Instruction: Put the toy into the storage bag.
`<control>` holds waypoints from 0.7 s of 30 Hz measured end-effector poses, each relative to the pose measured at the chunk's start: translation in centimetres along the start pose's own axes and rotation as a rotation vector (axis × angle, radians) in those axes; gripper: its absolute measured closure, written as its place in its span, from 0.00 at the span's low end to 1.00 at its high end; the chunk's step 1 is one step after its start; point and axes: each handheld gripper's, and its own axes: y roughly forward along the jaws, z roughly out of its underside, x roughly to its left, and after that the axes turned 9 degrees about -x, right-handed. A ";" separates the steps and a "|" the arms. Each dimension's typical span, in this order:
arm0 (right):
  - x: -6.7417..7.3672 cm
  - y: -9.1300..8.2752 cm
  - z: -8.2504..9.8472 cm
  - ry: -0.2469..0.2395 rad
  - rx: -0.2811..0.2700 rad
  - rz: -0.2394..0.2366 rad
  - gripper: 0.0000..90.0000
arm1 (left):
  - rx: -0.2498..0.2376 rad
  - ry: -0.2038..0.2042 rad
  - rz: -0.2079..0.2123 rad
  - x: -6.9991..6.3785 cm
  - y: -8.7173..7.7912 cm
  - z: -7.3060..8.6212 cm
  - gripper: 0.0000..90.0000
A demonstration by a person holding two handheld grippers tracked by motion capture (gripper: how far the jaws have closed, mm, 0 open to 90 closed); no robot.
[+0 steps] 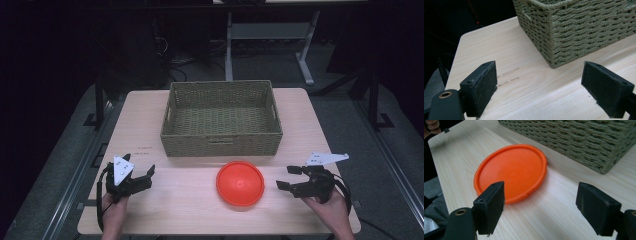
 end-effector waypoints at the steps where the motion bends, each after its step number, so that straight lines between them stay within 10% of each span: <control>1: 0.0 0.2 -0.1 -0.010 0.006 -0.005 0.25 | 0.002 0.005 0.001 0.0 0.0 0.0 0.14; 21: 1.5 4.3 -2.4 -0.044 0.162 -0.024 0.29 | -0.007 0.025 -0.001 -0.1 -0.1 -0.1 0.14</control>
